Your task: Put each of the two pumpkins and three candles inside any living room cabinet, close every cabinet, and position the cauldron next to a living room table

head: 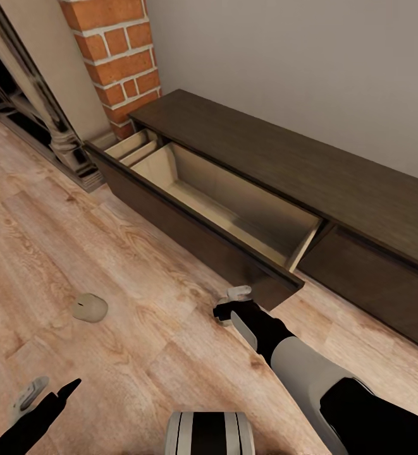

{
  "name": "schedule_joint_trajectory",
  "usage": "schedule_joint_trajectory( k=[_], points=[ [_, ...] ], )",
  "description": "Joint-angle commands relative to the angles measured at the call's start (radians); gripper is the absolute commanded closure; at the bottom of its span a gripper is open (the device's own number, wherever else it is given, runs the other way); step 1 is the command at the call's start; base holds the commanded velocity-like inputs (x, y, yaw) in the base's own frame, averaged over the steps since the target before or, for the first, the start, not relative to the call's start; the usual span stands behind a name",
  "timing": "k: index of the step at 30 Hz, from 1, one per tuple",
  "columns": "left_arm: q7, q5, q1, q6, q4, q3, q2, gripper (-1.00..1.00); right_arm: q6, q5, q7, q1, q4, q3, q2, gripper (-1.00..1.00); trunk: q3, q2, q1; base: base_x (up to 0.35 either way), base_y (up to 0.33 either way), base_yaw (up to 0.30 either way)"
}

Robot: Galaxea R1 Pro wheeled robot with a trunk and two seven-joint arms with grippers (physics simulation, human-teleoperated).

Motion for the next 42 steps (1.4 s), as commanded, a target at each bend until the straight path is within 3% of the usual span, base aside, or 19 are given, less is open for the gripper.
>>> schedule_joint_trajectory(
  k=[1,26,42],
  points=[
    [0.004,0.01,0.001,0.004,-0.002,0.001,0.0,-1.0,0.003,-0.011,-0.009,-0.001,0.0,0.007,0.0,-1.0,-0.001,0.0,0.0,0.0,0.0,0.0],
    [0.008,0.003,0.001,-0.004,0.015,-0.002,-0.004,-1.0,0.002,-0.011,-0.009,-0.001,0.0,0.007,0.0,-1.0,-0.001,0.0,0.0,0.032,0.002,0.0],
    [0.006,0.005,0.001,-0.005,0.016,-0.003,-0.004,-1.0,0.002,-0.011,-0.009,-0.001,0.0,0.007,0.0,-1.0,-0.059,-0.004,0.007,0.0,0.0,0.0]
  ],
)
